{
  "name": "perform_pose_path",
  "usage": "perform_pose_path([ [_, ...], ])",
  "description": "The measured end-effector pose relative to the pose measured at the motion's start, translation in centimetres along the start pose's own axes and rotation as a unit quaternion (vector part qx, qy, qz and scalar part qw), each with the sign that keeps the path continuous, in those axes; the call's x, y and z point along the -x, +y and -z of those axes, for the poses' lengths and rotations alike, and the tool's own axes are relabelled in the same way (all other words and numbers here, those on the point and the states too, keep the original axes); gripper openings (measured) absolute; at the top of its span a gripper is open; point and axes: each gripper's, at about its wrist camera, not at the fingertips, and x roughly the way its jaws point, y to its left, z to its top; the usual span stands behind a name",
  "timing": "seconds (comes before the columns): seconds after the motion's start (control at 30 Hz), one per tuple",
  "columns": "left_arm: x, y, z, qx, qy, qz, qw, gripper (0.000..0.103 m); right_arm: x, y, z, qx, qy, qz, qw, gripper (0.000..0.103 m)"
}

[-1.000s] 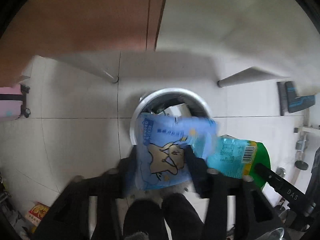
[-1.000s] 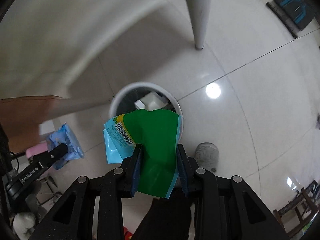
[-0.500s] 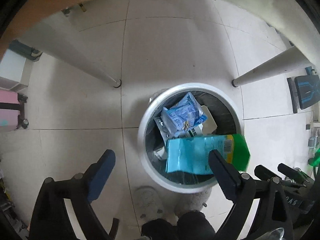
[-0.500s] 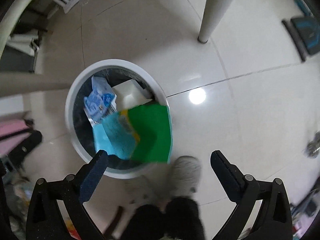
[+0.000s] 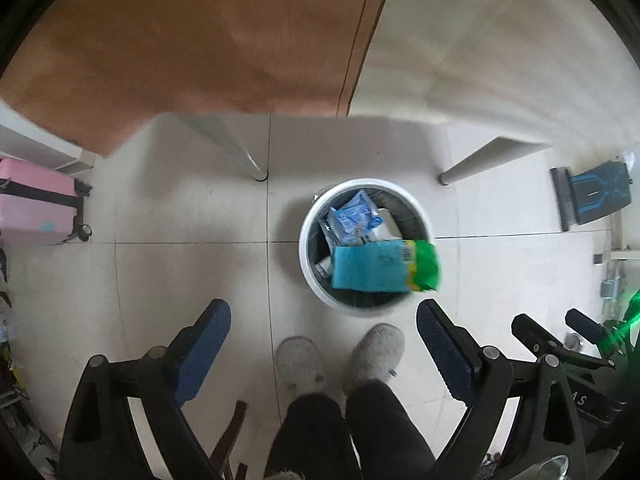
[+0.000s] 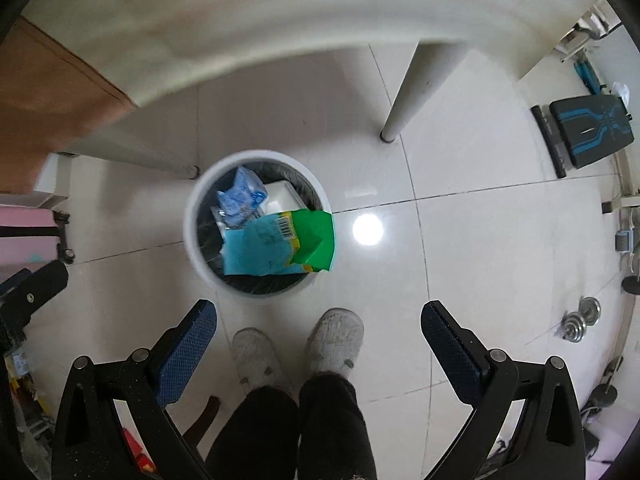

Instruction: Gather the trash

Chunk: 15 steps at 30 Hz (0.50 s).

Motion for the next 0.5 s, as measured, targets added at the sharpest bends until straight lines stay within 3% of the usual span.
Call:
perform_pose_path([
  [0.5, 23.2, -3.1, 4.6, -0.031, -0.042, 0.080, 0.9955, 0.095, 29.9, -1.4, 4.9, 0.010, -0.041, -0.084, 0.996, 0.103],
])
